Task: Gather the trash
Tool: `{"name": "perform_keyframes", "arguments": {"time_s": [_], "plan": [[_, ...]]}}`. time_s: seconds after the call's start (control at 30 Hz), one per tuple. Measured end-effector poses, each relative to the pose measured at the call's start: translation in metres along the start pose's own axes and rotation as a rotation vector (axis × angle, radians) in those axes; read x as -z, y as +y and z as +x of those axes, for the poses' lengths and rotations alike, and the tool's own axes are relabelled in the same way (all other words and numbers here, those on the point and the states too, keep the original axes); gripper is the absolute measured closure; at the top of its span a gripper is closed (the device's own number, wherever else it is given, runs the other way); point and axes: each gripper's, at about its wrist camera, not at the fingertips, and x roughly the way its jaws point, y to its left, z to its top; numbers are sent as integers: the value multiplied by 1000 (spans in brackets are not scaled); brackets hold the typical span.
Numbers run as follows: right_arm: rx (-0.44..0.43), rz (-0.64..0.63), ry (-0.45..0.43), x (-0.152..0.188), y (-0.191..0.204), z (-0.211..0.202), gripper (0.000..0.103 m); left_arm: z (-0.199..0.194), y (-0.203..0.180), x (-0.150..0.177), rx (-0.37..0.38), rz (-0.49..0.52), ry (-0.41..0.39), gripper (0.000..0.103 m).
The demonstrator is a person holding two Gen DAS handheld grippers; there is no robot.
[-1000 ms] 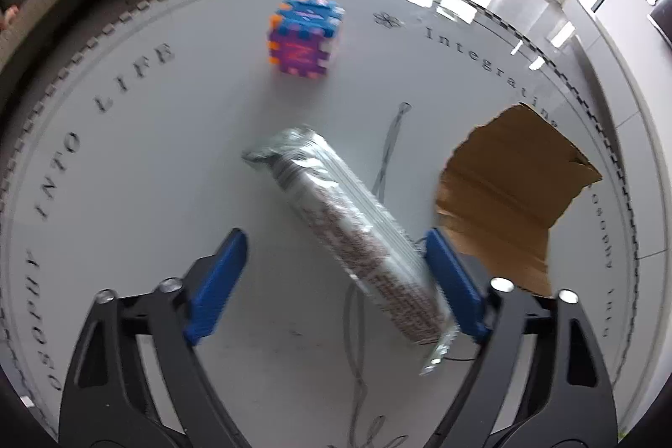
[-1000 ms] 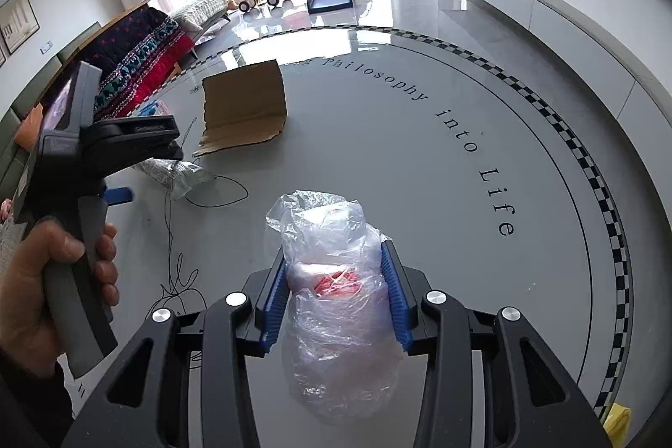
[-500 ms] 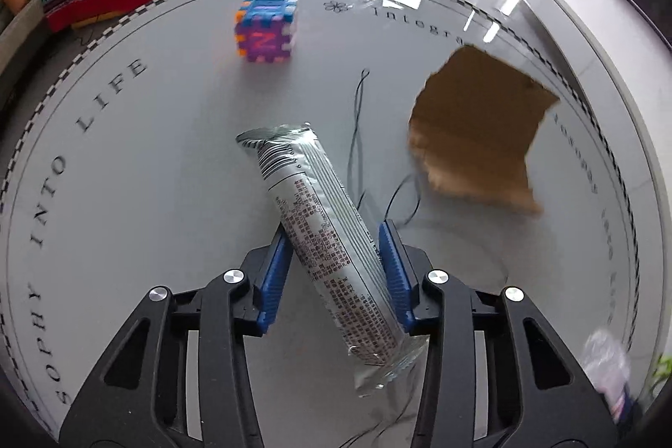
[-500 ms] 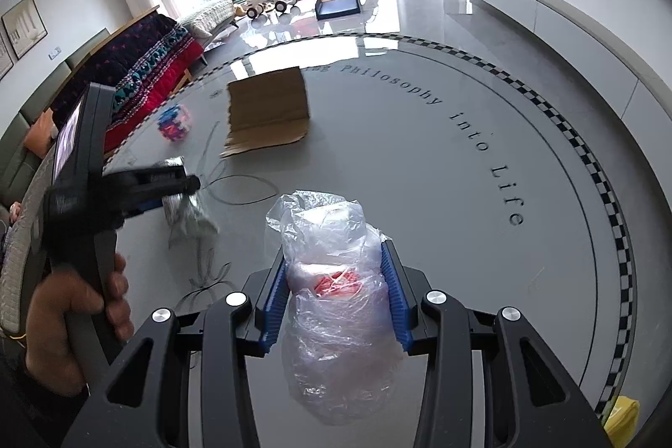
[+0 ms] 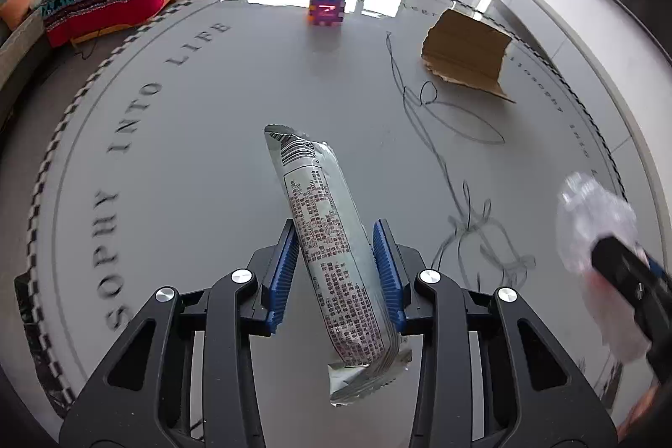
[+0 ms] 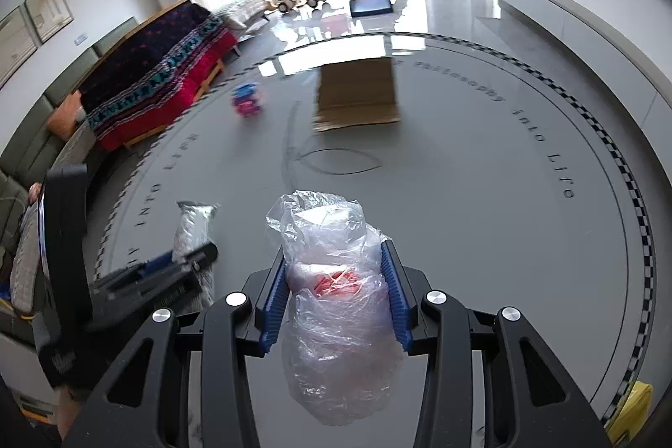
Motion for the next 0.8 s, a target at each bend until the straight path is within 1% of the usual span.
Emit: {"name": "perform_keyframes", "arguments": {"time_s": [0.17,0.23,0.3,0.43,0.53,0.63,0.73,0.8], "plan": [[-21,-58,-5,8,40,-11,60,-27,29,23,7,-19,-38,67],[-35,-84,-7,11,59,-15,60,-37,41,29,3,-29,-51,71],[-50,-104,-7,15,76,-18,60,-48,55,36,2,-46,-68,71],[-95,-143,5,25,113,-19,60,-70,83,47,-24,-62,-110,72],[-115,-182,7,30,138,-20,60,-75,103,55,-24,-93,-102,78],[-131,-205,8,34,155,-21,60,-73,115,60,-14,-120,-76,78],[-129,-206,-4,34,157,-25,60,-72,117,61,13,-131,-54,78],[-123,-193,-11,33,151,-27,60,-68,110,60,16,-111,-47,78]]}}
